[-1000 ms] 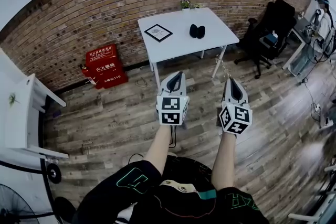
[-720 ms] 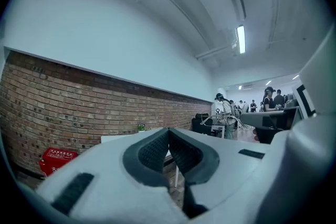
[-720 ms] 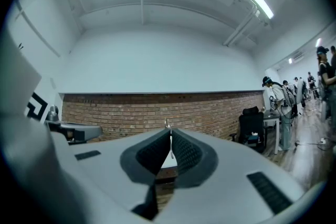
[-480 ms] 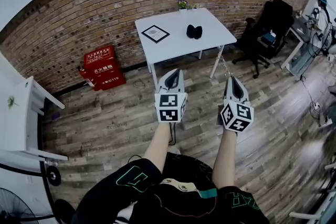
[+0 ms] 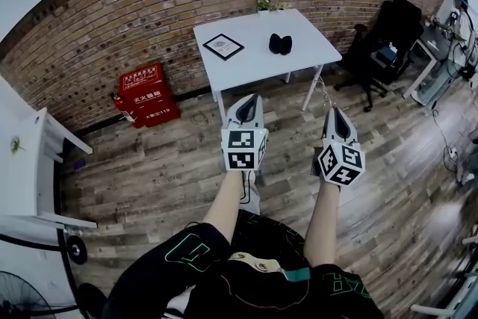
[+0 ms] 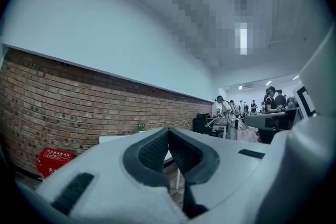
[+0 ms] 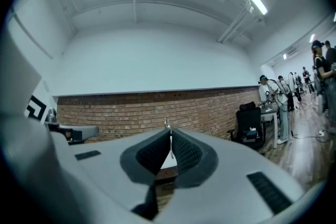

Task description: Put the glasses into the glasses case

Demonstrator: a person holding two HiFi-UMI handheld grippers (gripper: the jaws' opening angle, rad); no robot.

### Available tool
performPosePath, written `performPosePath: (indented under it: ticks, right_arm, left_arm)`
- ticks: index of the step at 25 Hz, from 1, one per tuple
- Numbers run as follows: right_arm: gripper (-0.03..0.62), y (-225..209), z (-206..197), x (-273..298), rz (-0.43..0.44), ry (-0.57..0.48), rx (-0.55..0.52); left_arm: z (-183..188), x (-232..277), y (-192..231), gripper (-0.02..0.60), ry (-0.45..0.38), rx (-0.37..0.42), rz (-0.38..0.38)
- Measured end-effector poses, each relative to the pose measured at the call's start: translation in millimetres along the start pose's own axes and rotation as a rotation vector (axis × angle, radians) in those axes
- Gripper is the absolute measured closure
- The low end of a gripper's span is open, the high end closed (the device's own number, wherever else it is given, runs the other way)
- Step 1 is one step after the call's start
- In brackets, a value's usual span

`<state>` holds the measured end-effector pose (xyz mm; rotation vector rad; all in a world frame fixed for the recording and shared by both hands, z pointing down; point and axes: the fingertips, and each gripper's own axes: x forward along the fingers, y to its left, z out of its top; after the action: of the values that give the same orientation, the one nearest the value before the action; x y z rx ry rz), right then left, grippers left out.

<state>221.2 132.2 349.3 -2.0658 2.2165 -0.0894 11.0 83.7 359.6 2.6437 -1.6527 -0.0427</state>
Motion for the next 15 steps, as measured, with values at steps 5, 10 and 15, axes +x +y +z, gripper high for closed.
performPosePath:
  ticks: [5, 10, 15]
  right_arm:
    - [0.579, -4, -5, 34, 0.0, 0.005, 0.001]
    - [0.579, -6, -29, 75, -0.008, 0.052, 0.008]
    - [0.579, -11, -62, 119, -0.026, 0.121, 0.037]
  left_arm:
    - [-11, 30, 18, 0.581, 0.011, -0.019, 0.007]
    - [-35, 69, 32, 0.581, 0.054, -0.048, -0.013]
    - [-71, 106, 66, 0.581, 0.139, -0.119, 0.007]
